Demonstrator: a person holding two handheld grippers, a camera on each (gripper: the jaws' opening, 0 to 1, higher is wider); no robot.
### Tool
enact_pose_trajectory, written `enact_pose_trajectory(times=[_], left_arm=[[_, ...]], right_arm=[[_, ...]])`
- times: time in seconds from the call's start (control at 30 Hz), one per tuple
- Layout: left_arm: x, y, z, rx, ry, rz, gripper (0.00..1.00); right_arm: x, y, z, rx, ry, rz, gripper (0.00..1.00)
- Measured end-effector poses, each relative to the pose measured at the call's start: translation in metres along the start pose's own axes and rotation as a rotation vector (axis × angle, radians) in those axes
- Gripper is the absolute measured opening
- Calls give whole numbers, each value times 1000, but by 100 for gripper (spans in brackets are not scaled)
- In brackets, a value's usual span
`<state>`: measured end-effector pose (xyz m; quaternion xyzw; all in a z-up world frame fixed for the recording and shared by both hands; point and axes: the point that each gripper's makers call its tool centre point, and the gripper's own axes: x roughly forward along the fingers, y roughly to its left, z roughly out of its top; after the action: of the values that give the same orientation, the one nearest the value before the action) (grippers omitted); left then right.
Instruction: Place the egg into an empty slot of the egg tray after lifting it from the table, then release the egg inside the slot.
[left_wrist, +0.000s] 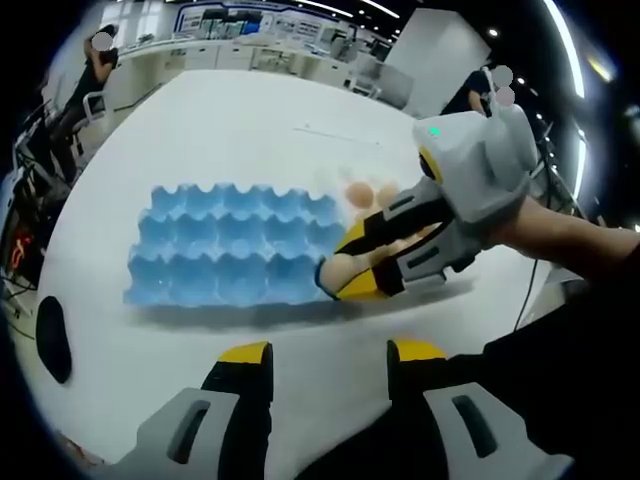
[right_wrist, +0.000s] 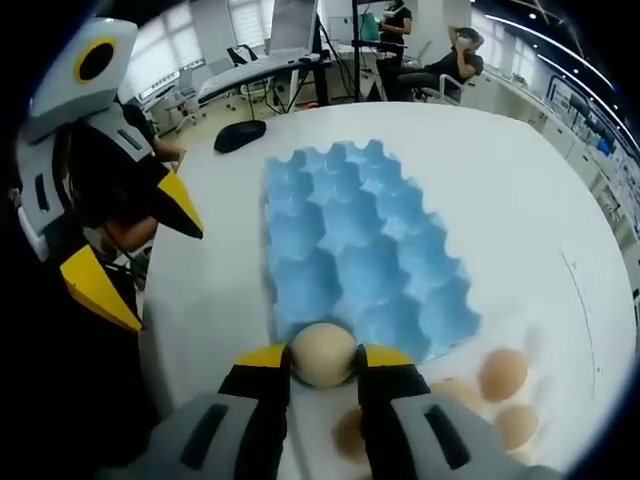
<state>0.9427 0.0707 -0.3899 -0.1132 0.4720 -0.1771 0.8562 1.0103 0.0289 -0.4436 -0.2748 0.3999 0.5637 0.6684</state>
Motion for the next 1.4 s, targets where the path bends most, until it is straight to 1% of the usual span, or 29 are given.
enact_pose_trajectory(times=[0.1, 0.2, 0.47, 0.77, 0.8, 0.97, 1.2, 1.27, 1.4], left_arm=[[1, -1, 1, 8, -1, -2, 46], [1, -3, 2, 19, -4, -5, 46], [0, 0, 0, 9, -5, 2, 47], [-3, 0, -2, 7, -2, 8, 47], [-3, 0, -2, 7, 1, 9, 47], [-3, -1, -1, 12, 1, 8, 47], [-2, -3, 1, 17, 2, 6, 47], [-1, -4, 1, 19, 2, 4, 47], [-1, -6, 1, 19, 3, 3, 47]], right_arm=[[0, 1, 0, -21, 12, 1, 28], [0, 1, 0, -21, 11, -2, 28], [4, 4, -1, -59, 16, 6, 28], [3, 7, 0, -49, 22, 20, 30], [3, 6, 0, -36, 22, 16, 30], [-1, 3, -1, -32, 20, 9, 32], [-9, -3, 4, -11, -5, -4, 32], [-12, -6, 7, -3, -21, -15, 32], [-18, -8, 7, 10, -38, -15, 33]])
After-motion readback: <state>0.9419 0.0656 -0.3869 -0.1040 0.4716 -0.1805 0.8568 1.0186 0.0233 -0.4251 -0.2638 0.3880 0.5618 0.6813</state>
